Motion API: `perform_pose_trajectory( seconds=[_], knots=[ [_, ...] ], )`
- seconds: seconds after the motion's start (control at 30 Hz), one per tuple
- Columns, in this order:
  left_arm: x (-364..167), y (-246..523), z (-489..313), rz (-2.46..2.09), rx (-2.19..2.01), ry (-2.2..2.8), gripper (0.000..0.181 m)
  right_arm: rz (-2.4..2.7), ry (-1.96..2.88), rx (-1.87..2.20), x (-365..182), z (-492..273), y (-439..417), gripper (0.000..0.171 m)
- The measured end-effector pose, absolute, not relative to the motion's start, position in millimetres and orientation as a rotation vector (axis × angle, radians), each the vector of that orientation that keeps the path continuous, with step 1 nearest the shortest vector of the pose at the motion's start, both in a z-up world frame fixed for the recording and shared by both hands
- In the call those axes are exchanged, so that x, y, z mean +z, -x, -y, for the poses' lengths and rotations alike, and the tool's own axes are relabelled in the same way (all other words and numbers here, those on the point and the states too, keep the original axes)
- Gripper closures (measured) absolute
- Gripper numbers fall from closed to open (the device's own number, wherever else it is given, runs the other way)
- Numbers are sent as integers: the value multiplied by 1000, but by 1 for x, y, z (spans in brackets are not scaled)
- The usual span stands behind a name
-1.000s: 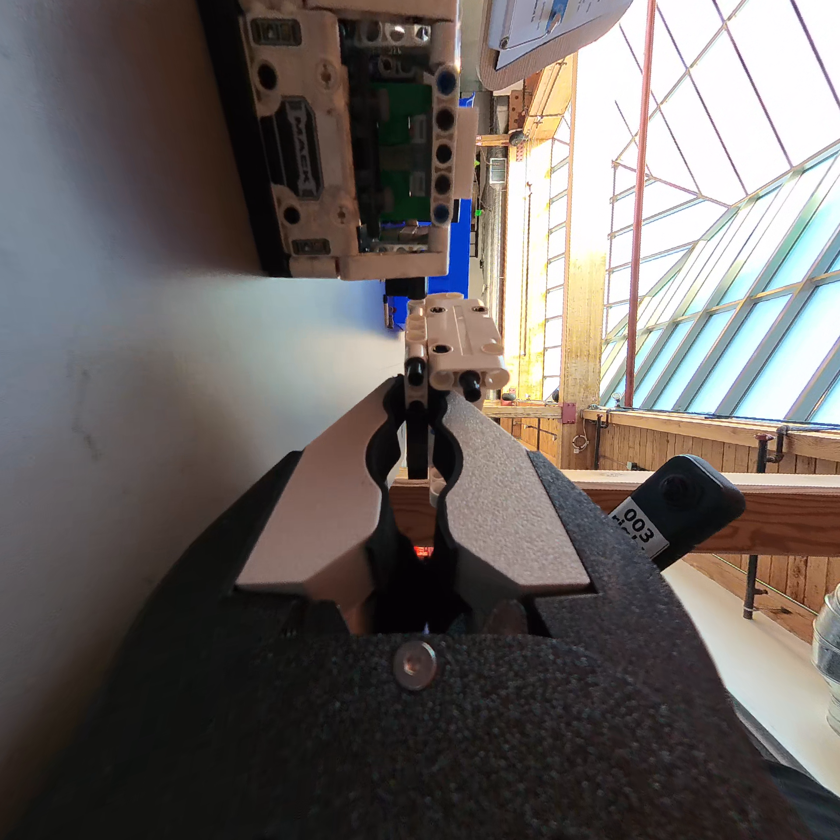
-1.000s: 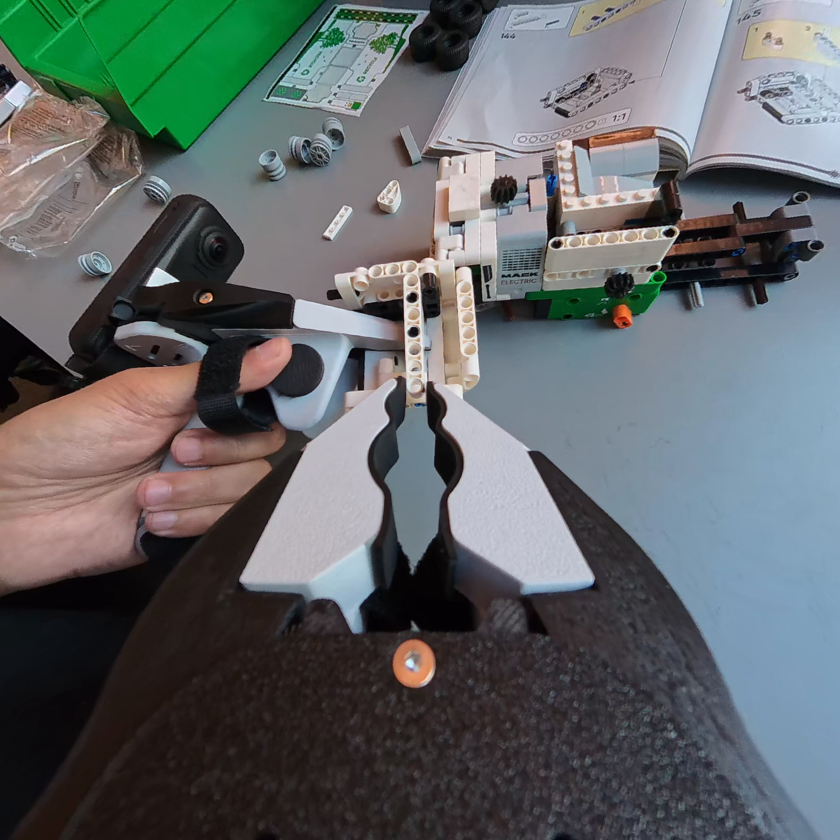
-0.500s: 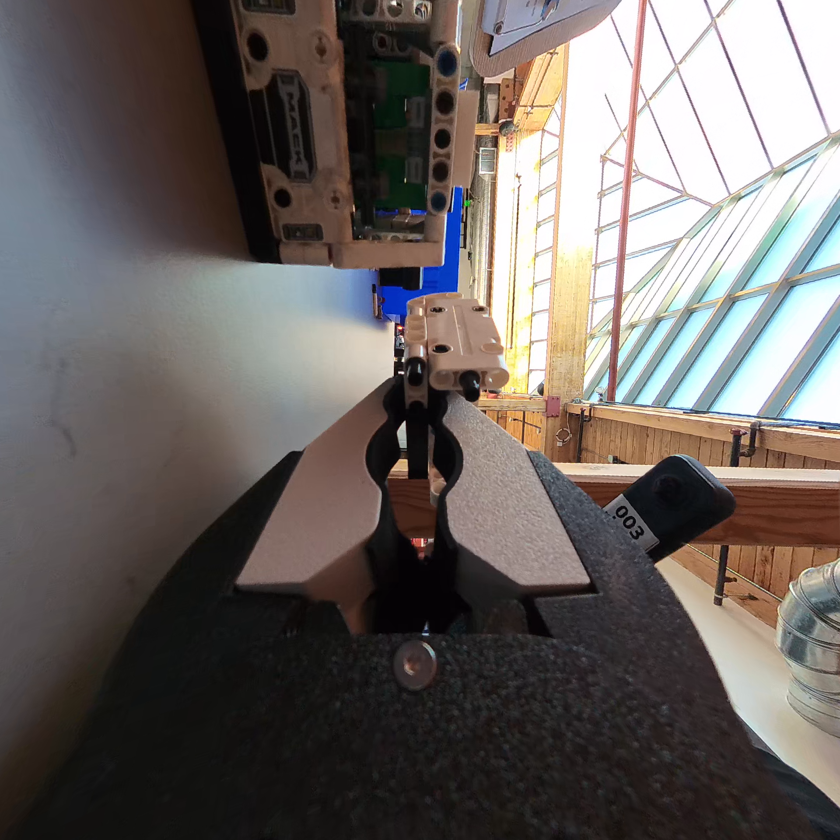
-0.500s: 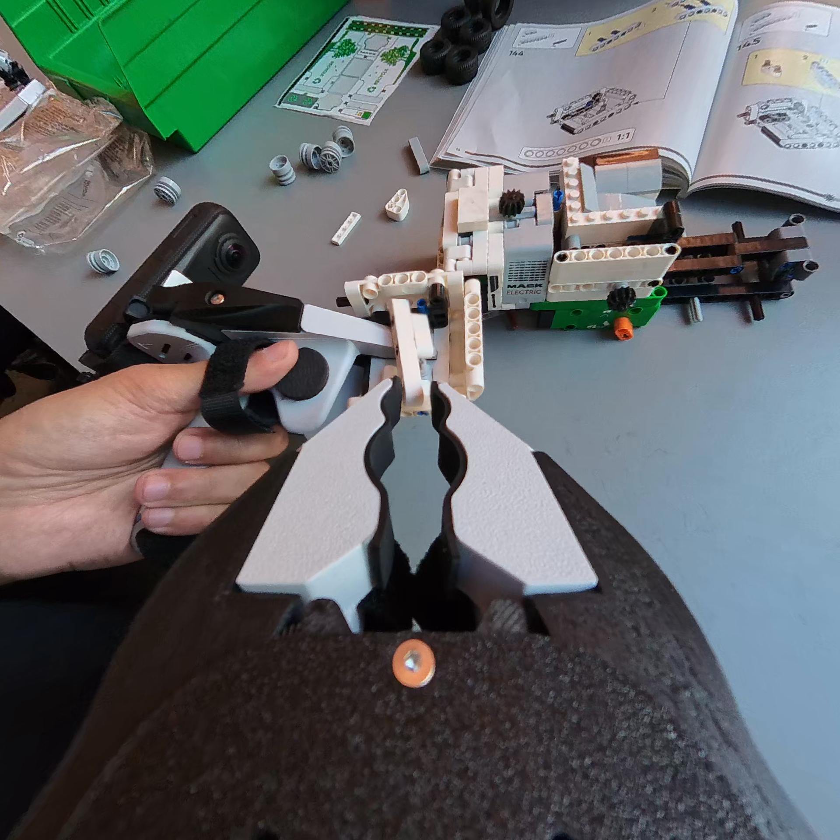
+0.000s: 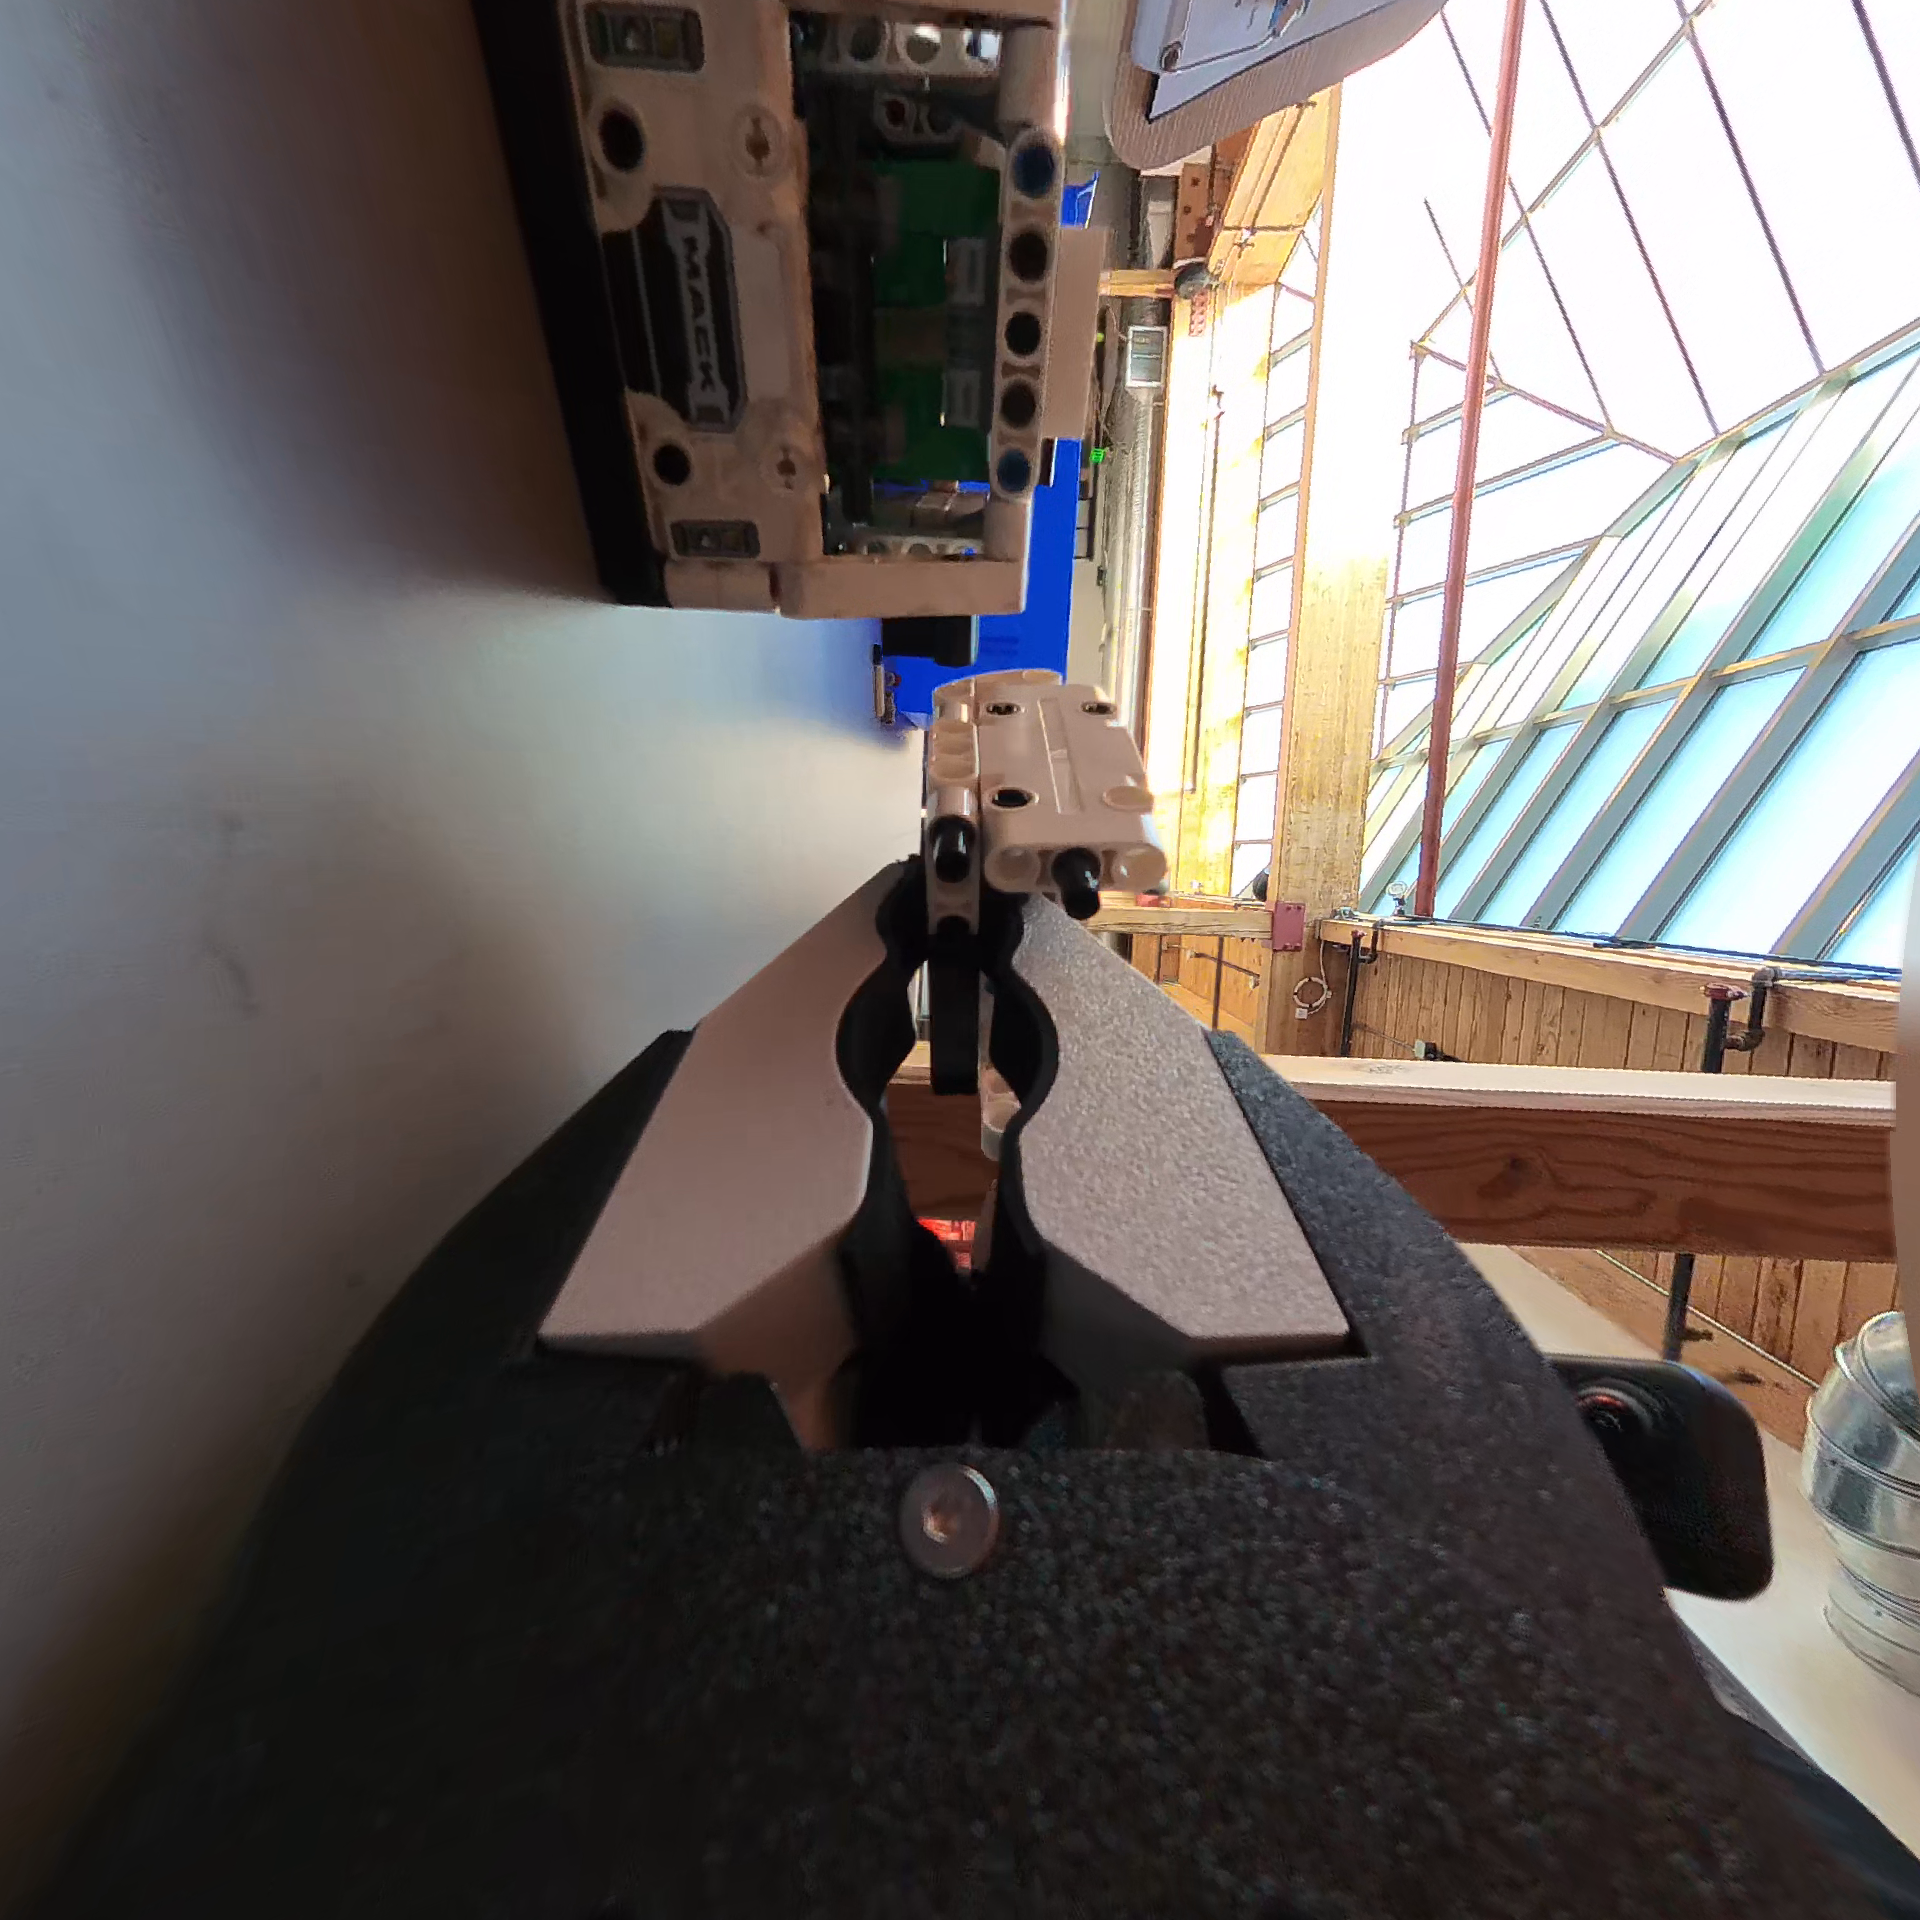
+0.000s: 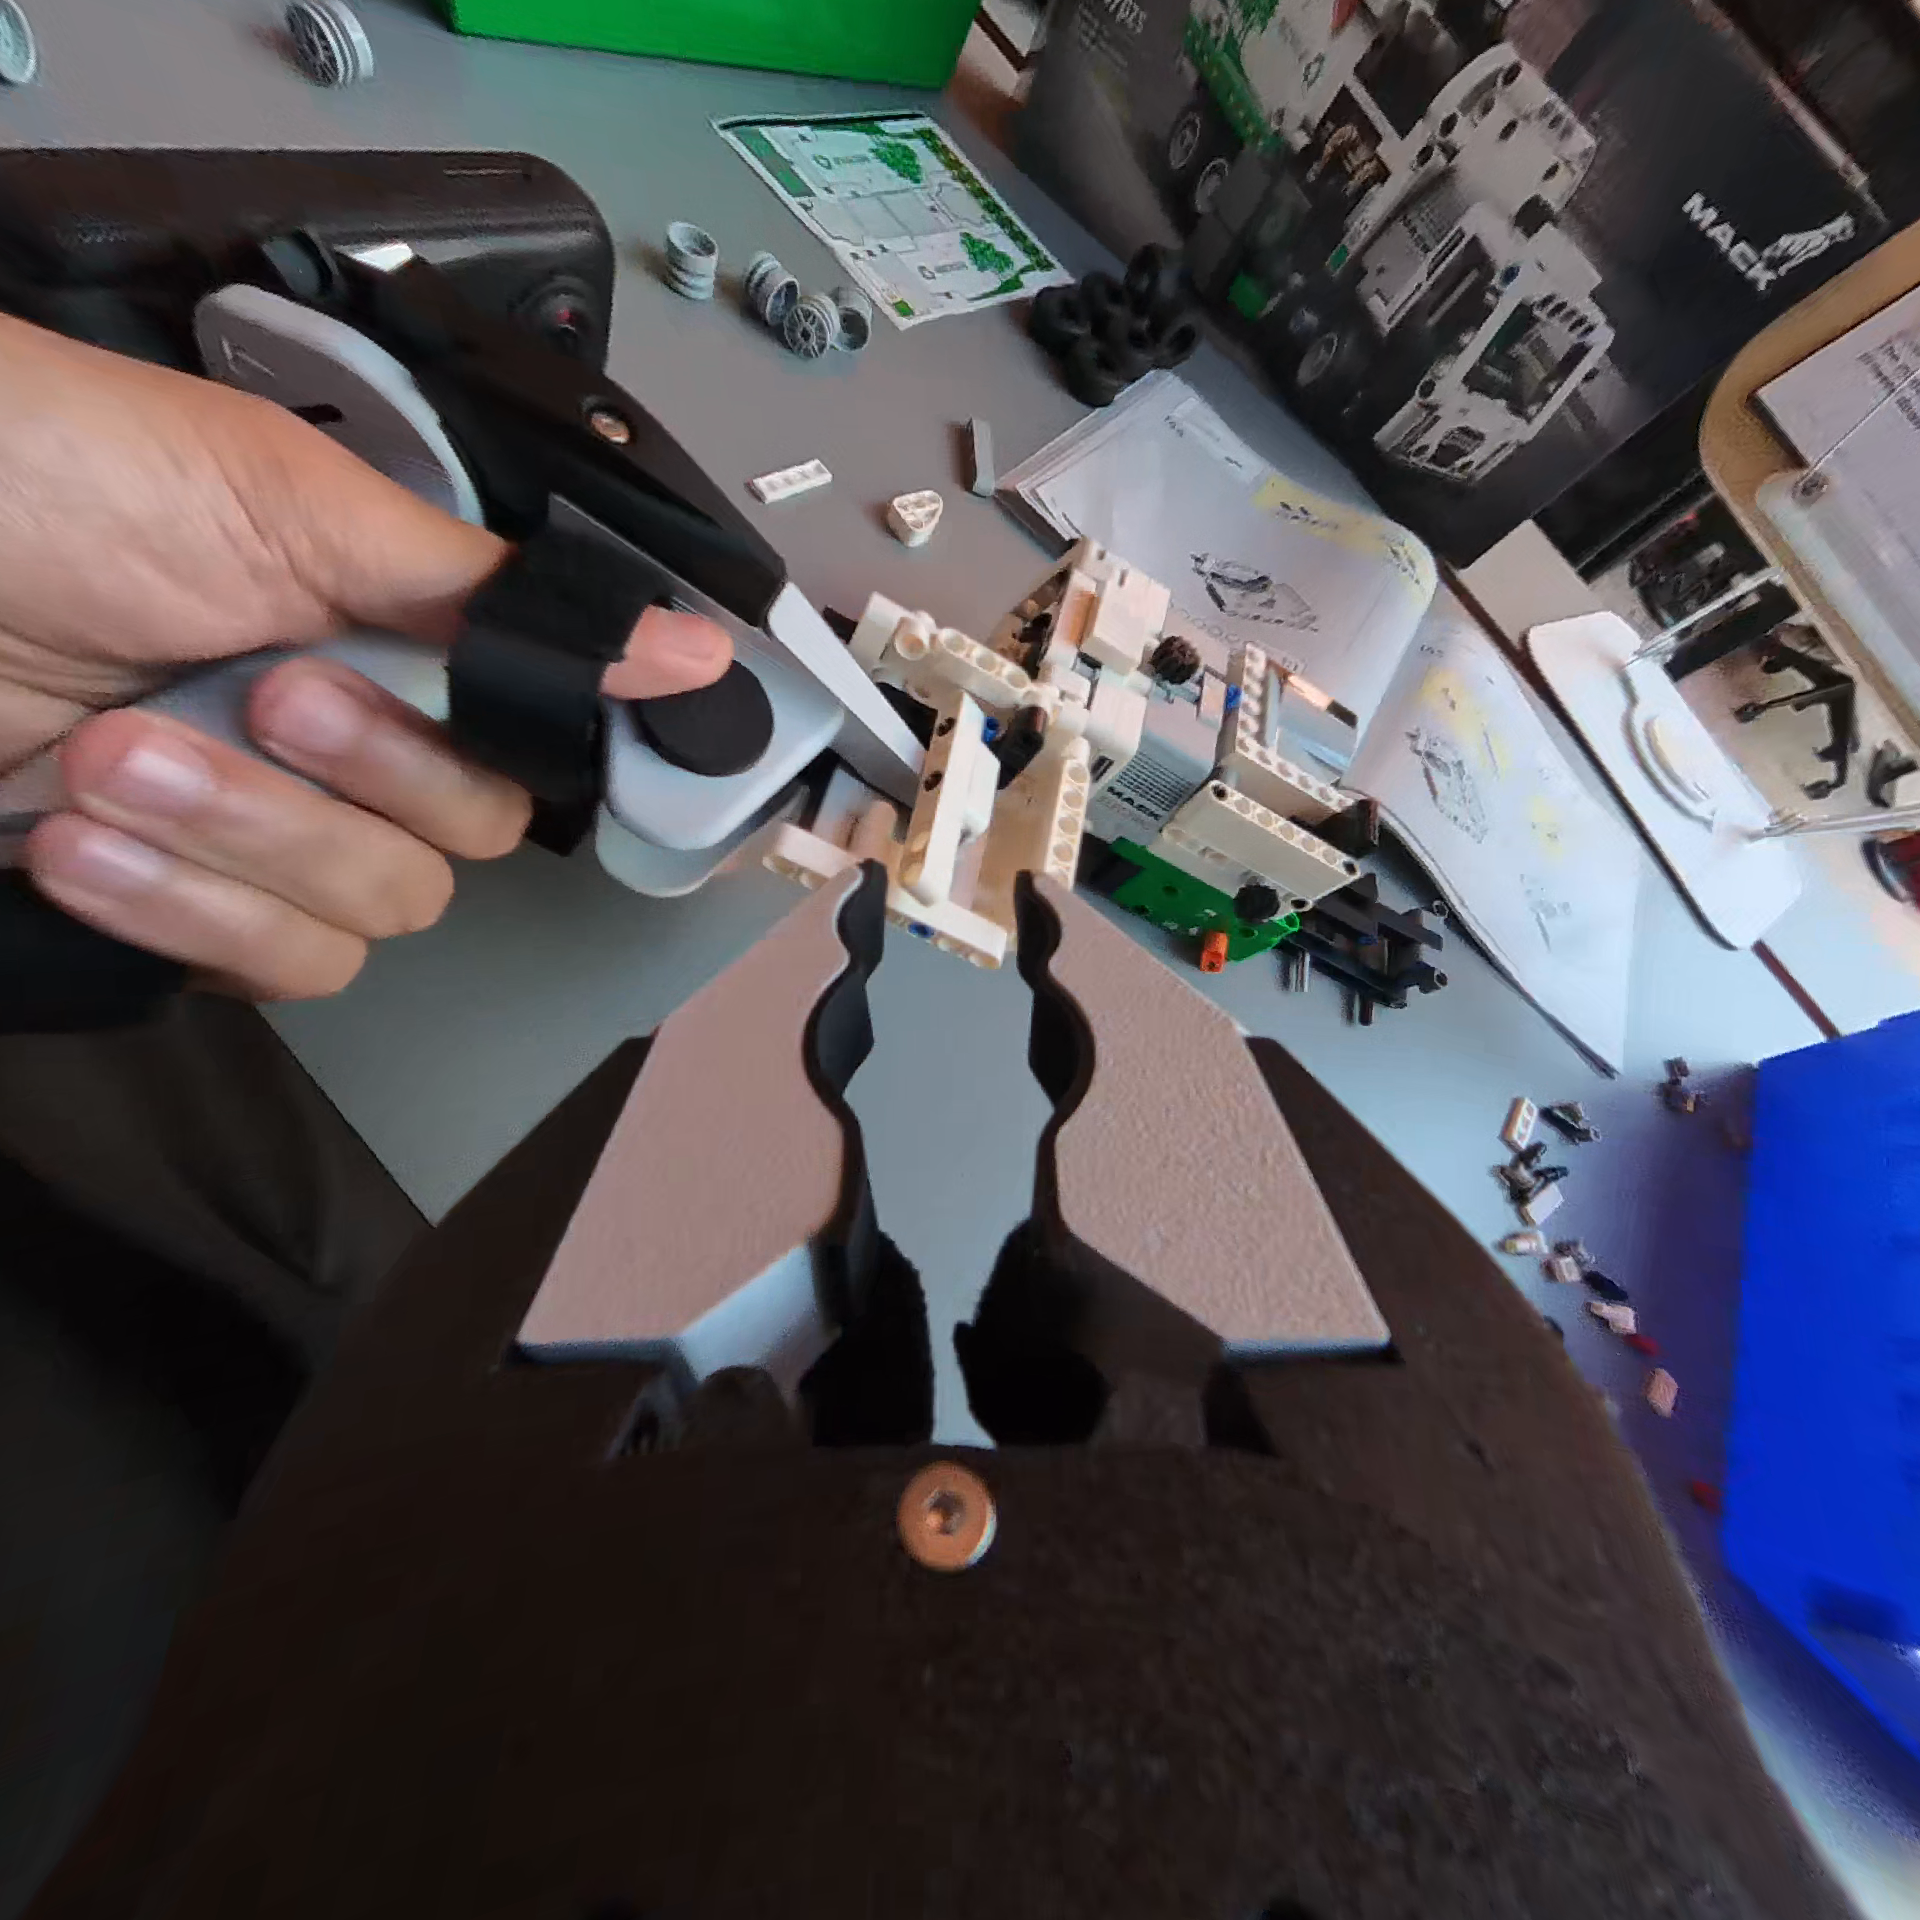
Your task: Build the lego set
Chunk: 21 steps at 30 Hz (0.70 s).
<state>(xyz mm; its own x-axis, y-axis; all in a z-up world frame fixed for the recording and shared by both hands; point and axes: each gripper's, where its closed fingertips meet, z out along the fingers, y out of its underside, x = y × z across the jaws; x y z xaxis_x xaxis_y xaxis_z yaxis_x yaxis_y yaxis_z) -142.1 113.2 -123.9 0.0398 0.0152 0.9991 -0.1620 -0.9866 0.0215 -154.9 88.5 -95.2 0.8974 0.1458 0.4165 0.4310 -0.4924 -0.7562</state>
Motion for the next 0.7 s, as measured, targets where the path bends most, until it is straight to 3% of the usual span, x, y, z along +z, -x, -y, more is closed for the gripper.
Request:
perform_pose_trajectory(
  seconds=[0.37,0.7],
  knots=[
    [-116,143,-109,205,2112,-2158,175,151,2111,-53,-101,-92,156,163],
    [-111,143,-111,259,2210,-2126,175,-428,2026,833,-96,-93,164,164]
  ],
)
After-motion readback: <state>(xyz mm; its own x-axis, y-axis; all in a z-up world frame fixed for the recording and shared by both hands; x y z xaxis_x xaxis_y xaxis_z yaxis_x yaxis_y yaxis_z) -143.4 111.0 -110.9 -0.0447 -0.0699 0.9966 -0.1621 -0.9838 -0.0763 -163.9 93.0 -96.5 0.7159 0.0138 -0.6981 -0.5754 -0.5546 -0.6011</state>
